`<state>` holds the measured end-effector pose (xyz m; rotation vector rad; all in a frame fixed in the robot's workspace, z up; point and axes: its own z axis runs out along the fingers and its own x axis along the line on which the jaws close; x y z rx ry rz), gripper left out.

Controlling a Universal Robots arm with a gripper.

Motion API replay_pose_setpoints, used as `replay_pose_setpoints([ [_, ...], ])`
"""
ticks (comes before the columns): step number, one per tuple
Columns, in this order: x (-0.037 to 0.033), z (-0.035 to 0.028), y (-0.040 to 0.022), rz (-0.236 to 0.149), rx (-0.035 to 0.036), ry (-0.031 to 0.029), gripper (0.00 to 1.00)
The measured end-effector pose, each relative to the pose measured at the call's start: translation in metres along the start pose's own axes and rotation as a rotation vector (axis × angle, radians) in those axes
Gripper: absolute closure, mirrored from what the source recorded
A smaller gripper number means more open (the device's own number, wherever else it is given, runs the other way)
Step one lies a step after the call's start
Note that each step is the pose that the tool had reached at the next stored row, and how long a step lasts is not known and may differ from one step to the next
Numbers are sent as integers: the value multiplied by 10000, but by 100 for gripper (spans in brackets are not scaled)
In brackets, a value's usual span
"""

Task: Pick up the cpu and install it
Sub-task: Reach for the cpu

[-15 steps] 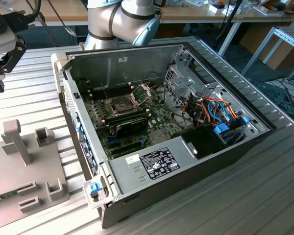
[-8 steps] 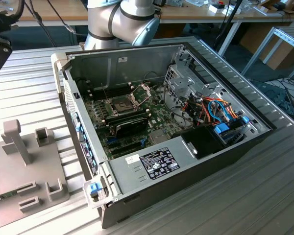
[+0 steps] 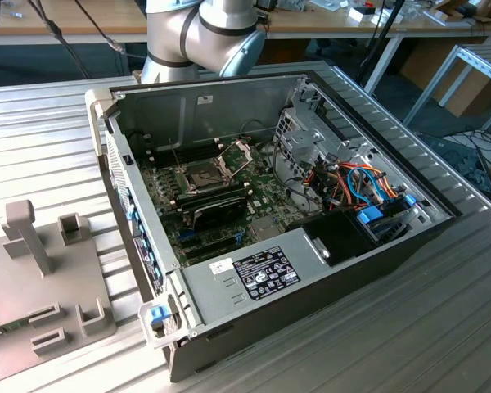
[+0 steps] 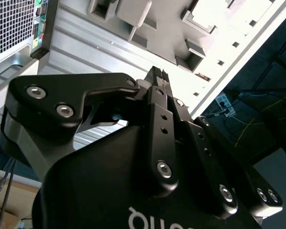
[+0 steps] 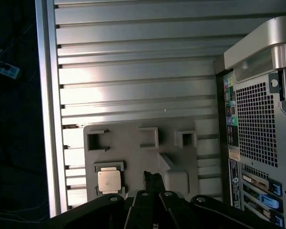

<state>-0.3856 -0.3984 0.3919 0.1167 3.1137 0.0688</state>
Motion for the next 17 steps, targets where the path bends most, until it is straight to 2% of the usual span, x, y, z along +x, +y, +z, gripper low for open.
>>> replay_pose_setpoints([
  [17,53,-1,-4,-1,0,0,89],
])
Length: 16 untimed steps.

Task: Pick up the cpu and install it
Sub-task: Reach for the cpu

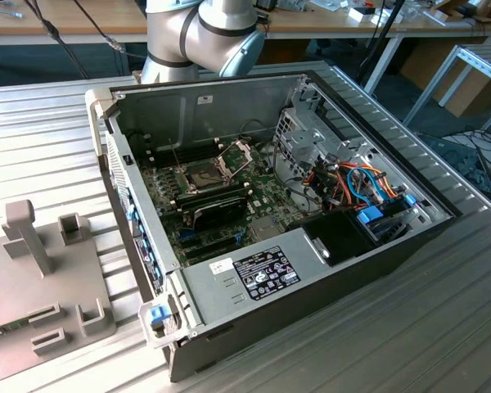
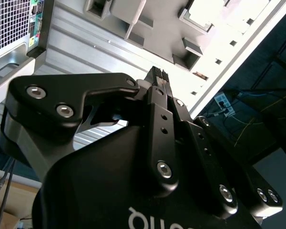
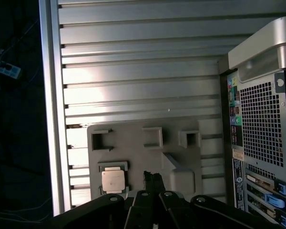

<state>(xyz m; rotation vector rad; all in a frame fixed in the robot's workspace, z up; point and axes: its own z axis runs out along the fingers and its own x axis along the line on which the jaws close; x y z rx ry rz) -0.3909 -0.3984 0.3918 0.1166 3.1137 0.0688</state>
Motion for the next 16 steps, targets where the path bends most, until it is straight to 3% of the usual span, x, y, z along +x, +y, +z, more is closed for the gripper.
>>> replay_pose_setpoints([
  [16,54,-1,-4,-1,0,-1,89],
])
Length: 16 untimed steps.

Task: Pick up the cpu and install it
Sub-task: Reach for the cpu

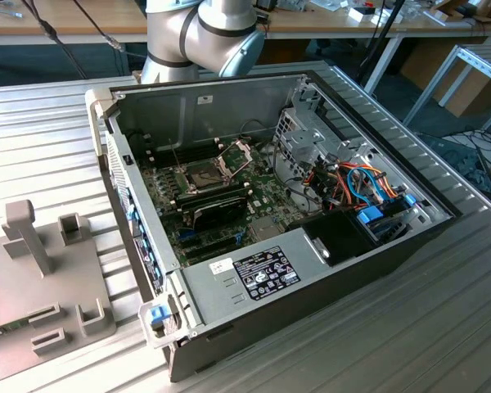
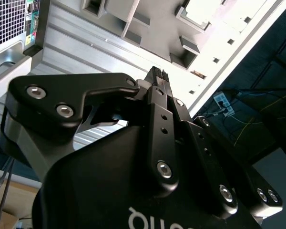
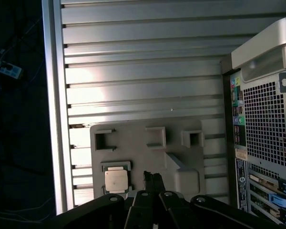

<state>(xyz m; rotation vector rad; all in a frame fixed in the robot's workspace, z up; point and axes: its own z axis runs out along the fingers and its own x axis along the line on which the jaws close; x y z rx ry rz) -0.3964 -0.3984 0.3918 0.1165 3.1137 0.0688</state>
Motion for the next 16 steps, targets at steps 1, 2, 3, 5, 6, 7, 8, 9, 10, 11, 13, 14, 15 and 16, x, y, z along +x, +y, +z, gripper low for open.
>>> replay_pose_setpoints([
  [1,1,0,0,0,0,0,89],
  [2,1,0,0,0,0,0,89],
  [3,2,0,0,0,0,0,89],
  [5,2,0,0,0,0,0,89],
  [6,2,0,0,0,0,0,89],
  [7,2,0,0,1,0,0,89],
  [8,3,0,0,0,0,0,89],
  [9,8,0,-1,1,1,1,89],
  [10,12,0,-1,1,0,1,89],
  [11,19,0,-1,1,0,0,89],
  [13,37,1,-3,0,0,0,89],
  [14,52,1,-4,1,1,0,89],
  [15,66,2,-5,1,0,0,89],
  [16,95,5,-7,1,0,-1,89],
])
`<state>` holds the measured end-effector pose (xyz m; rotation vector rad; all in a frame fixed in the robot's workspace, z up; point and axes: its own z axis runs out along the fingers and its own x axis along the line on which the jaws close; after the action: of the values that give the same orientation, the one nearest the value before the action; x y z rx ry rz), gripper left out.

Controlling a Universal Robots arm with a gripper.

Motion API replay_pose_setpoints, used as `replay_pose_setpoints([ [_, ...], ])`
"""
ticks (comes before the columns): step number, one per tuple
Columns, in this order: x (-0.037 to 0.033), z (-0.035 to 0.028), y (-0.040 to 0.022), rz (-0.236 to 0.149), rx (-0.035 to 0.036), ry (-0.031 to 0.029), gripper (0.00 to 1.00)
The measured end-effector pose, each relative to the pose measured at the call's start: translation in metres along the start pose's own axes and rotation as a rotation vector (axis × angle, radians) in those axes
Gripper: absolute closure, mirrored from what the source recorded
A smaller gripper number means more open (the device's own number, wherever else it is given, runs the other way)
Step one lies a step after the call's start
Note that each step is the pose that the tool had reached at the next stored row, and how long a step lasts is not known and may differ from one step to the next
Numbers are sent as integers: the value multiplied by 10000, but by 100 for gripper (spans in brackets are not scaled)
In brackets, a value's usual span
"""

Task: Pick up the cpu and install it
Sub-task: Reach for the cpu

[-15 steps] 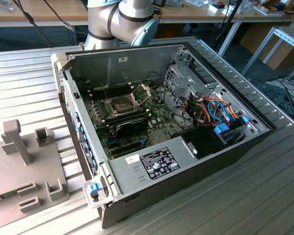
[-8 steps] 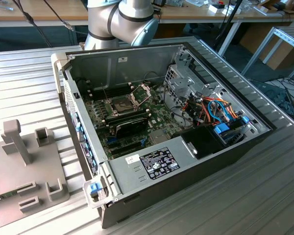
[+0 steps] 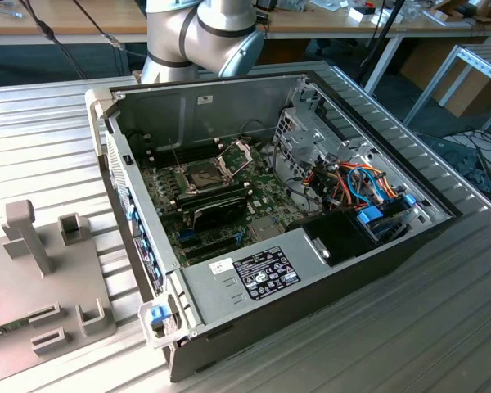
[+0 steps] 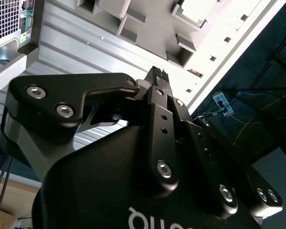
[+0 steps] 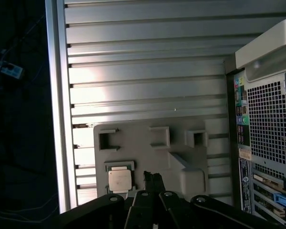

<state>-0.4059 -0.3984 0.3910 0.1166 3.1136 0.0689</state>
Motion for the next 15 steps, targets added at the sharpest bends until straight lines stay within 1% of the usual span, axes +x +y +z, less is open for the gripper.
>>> replay_pose_setpoints([
  [2,31,2,-2,0,1,1,89],
  [3,65,5,-4,0,0,1,89],
  [5,108,6,-6,0,1,1,89],
  [6,148,9,-7,1,1,1,89],
  [13,282,35,-13,1,10,0,89],
  [15,305,47,-15,2,12,0,89],
])
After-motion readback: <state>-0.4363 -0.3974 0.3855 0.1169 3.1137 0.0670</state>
